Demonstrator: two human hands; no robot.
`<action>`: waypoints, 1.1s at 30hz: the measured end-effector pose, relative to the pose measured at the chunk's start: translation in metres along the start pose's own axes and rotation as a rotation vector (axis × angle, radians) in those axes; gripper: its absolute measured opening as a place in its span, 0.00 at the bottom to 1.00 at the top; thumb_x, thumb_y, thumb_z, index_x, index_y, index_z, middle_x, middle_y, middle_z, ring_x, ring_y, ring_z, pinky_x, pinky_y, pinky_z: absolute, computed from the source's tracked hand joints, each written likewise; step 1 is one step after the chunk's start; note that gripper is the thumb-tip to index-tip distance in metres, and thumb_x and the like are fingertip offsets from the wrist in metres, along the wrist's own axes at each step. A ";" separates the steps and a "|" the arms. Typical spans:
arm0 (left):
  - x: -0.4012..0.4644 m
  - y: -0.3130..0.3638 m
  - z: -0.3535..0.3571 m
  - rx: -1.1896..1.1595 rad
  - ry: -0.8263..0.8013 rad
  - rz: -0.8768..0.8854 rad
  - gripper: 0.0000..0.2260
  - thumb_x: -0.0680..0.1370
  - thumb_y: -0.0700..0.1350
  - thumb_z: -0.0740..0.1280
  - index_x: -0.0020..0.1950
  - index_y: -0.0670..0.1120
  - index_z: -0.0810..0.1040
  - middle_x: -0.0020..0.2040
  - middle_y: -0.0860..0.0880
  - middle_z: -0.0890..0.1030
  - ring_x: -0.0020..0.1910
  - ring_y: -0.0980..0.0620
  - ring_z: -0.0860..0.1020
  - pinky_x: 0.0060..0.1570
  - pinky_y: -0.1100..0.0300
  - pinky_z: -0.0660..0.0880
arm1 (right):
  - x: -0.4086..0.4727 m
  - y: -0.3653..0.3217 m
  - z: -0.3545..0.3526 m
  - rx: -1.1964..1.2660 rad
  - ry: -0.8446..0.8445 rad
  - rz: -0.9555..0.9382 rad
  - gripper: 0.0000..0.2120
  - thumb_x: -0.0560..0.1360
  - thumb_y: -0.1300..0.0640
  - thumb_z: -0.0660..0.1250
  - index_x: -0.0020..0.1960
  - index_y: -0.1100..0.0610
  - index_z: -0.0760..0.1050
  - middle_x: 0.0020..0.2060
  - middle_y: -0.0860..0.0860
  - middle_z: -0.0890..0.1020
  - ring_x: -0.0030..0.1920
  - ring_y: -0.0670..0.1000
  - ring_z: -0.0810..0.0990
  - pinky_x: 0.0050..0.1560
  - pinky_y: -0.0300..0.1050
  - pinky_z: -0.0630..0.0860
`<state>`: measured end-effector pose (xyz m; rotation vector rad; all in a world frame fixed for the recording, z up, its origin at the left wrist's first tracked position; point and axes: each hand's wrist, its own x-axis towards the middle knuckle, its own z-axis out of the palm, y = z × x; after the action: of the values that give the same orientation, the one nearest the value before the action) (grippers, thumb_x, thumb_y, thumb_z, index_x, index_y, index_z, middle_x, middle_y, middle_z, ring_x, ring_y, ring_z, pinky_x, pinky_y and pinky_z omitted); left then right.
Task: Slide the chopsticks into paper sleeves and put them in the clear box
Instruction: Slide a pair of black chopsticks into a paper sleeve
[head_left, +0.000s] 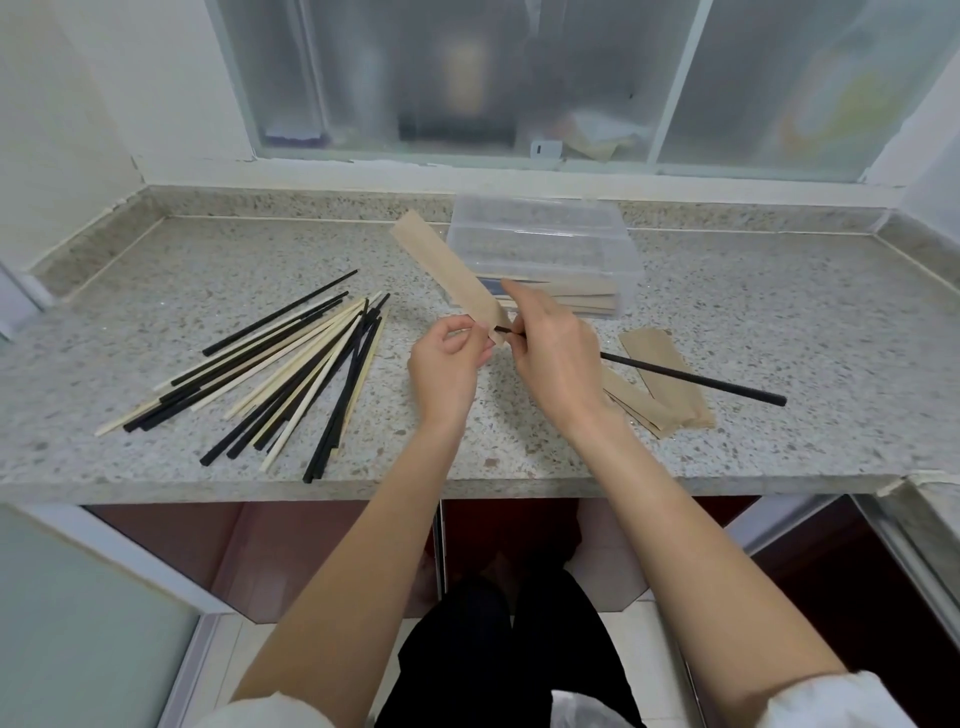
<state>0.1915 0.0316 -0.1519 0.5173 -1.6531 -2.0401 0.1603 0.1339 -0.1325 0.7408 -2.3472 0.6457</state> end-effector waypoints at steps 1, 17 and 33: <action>0.000 0.000 0.000 0.005 0.002 0.000 0.03 0.75 0.40 0.69 0.48 0.43 0.78 0.39 0.47 0.83 0.37 0.57 0.82 0.46 0.61 0.79 | 0.000 0.000 0.000 0.018 0.001 0.006 0.26 0.69 0.69 0.67 0.66 0.58 0.72 0.43 0.53 0.81 0.41 0.56 0.80 0.35 0.41 0.66; 0.001 0.014 -0.012 -0.227 -0.027 -0.145 0.06 0.74 0.39 0.71 0.50 0.40 0.80 0.41 0.49 0.83 0.40 0.57 0.82 0.41 0.67 0.77 | 0.001 0.007 0.001 0.476 -0.199 0.151 0.19 0.70 0.61 0.73 0.60 0.55 0.75 0.44 0.47 0.79 0.41 0.46 0.78 0.45 0.38 0.75; 0.017 0.010 -0.044 -0.345 -0.060 -0.283 0.12 0.74 0.41 0.70 0.56 0.40 0.77 0.53 0.44 0.82 0.52 0.50 0.82 0.44 0.65 0.78 | -0.027 0.061 -0.027 0.351 -0.195 0.178 0.04 0.74 0.57 0.71 0.48 0.53 0.82 0.41 0.44 0.83 0.43 0.43 0.81 0.47 0.43 0.78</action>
<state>0.2031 -0.0154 -0.1516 0.5975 -1.2739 -2.5026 0.1505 0.2037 -0.1473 0.7789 -2.5291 1.1301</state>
